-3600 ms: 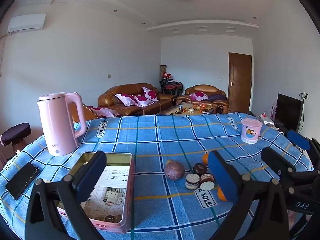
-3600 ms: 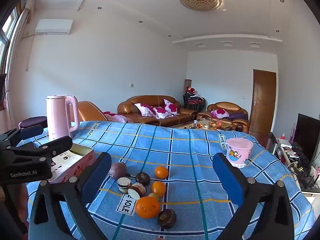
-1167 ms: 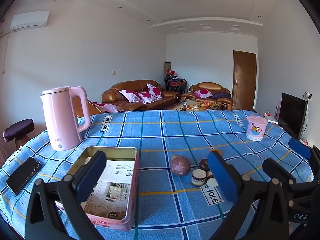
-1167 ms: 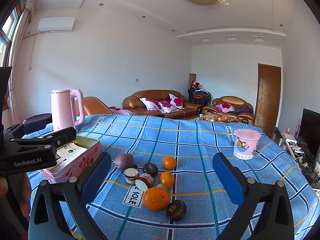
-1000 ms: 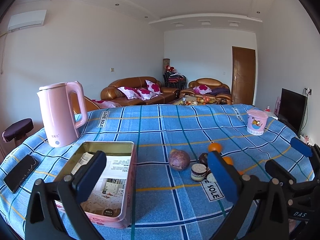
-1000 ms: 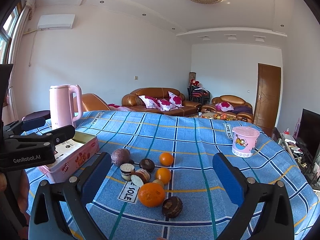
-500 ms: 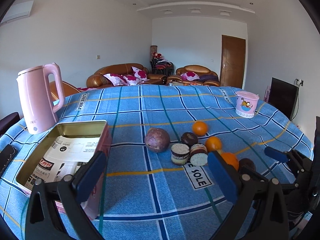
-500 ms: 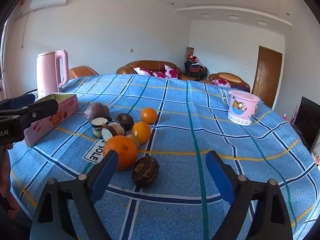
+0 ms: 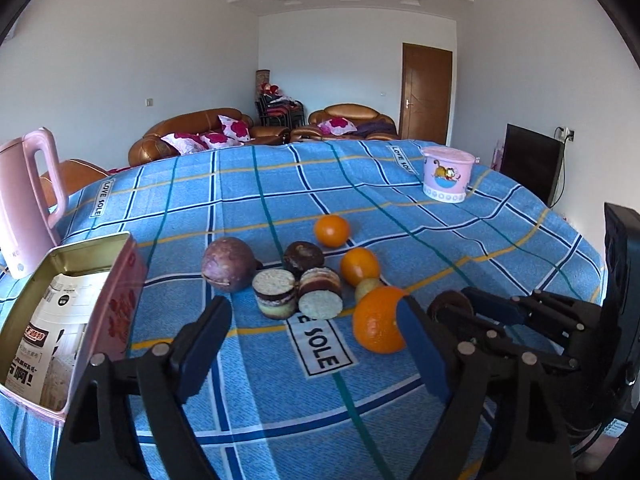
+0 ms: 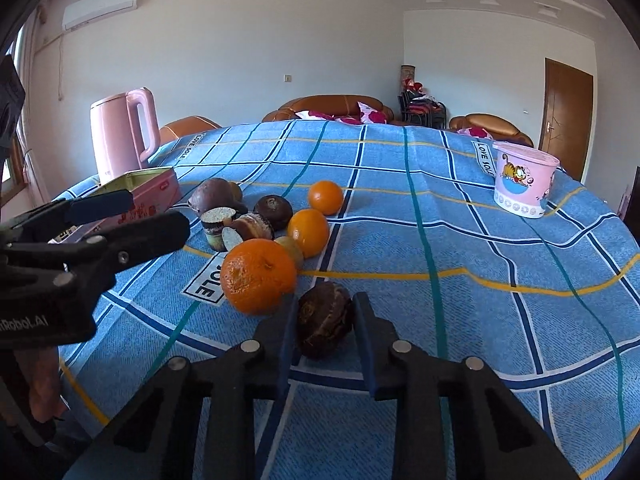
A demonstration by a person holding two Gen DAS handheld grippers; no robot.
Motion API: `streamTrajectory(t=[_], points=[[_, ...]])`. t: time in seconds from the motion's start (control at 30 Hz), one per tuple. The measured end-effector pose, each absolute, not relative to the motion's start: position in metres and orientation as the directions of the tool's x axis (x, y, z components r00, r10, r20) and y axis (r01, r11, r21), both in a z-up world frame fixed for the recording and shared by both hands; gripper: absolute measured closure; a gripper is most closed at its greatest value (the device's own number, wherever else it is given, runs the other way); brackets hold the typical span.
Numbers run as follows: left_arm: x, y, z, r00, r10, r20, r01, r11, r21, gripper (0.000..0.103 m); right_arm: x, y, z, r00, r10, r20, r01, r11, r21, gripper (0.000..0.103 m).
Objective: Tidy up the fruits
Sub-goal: 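Grasp a dark brown round fruit with the right tool while the left tool approaches the oranges, then grasp the large orange with the left tool and lift it while the right tool holds the brown fruit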
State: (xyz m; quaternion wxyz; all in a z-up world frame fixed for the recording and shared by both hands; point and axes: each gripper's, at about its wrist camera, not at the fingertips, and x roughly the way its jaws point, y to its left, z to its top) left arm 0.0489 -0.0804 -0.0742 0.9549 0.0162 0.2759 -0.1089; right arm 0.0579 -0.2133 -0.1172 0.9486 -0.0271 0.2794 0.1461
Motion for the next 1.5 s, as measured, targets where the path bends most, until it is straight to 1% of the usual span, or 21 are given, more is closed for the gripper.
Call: streamTrajectory(t=[0.03, 0.13, 0.17, 0.3, 0.57, 0.67, 0.7, 0.73, 0.77, 0.83, 0.93, 1.03, 1.3, 1.5], points=[[0.050, -0.084, -0.075, 0.818, -0.207, -0.536, 0.229, 0.973, -0.027, 0.028, 0.057, -0.216, -0.116, 0.812, 0.247, -0.529, -0.276, 0.961, 0.027, 0.076], [0.055, -0.096, -0.077, 0.800, -0.222, -0.557, 0.257, 0.966, -0.016, 0.030, 0.057, -0.224, -0.111, 0.844, 0.184, -0.504, -0.215, 0.977, -0.003, 0.076], [0.058, -0.100, -0.078, 0.791, -0.228, -0.567, 0.266, 0.964, -0.016, 0.030, 0.058, -0.226, -0.111, 0.846, 0.166, -0.507, -0.201, 0.979, -0.014, 0.076], [0.068, -0.111, -0.085, 0.756, -0.233, -0.612, 0.290, 0.957, -0.006, 0.037, 0.064, -0.231, -0.117, 0.833, 0.145, -0.534, -0.185, 0.983, -0.021, 0.076], [0.073, -0.128, -0.089, 0.727, -0.247, -0.641, 0.342, 0.939, 0.026, 0.037, 0.066, -0.236, -0.117, 0.830, 0.163, -0.534, -0.194, 0.981, -0.001, 0.075], [0.073, -0.133, -0.092, 0.710, -0.257, -0.656, 0.372, 0.928, 0.039, 0.039, 0.068, -0.243, -0.118, 0.823, 0.193, -0.534, -0.194, 0.979, 0.056, 0.075], [0.075, -0.132, -0.093, 0.701, -0.260, -0.664, 0.371, 0.928, 0.029, 0.041, 0.068, -0.245, -0.118, 0.821, 0.199, -0.535, -0.191, 0.979, 0.070, 0.075], [0.078, -0.131, -0.094, 0.689, -0.267, -0.674, 0.374, 0.927, 0.014, 0.051, 0.068, -0.244, -0.118, 0.820, 0.200, -0.536, -0.192, 0.979, 0.071, 0.075], [0.080, -0.130, -0.096, 0.671, -0.284, -0.685, 0.384, 0.923, -0.006, 0.055, 0.068, -0.242, -0.117, 0.822, 0.194, -0.536, -0.194, 0.979, 0.057, 0.075], [0.081, -0.127, -0.096, 0.665, -0.298, -0.685, 0.385, 0.923, -0.028, 0.055, 0.066, -0.238, -0.118, 0.827, 0.180, -0.532, -0.198, 0.980, 0.023, 0.075], [0.078, -0.126, -0.095, 0.675, -0.306, -0.671, 0.385, 0.922, -0.033, 0.056, 0.066, -0.240, -0.118, 0.826, 0.193, -0.530, -0.210, 0.977, 0.029, 0.076], [0.071, -0.122, -0.091, 0.706, -0.309, -0.637, 0.378, 0.925, -0.030, 0.056, 0.065, -0.244, -0.118, 0.830, 0.221, -0.512, -0.221, 0.973, 0.061, 0.076], [0.055, -0.110, -0.081, 0.792, -0.301, -0.531, 0.347, 0.938, -0.015, 0.056, 0.056, -0.241, -0.116, 0.862, 0.222, -0.456, -0.231, 0.972, 0.035, 0.076], [0.041, -0.106, -0.074, 0.845, -0.293, -0.448, 0.327, 0.945, -0.002, 0.056, 0.050, -0.235, -0.113, 0.887, 0.200, -0.415, -0.228, 0.973, -0.019, 0.076]])
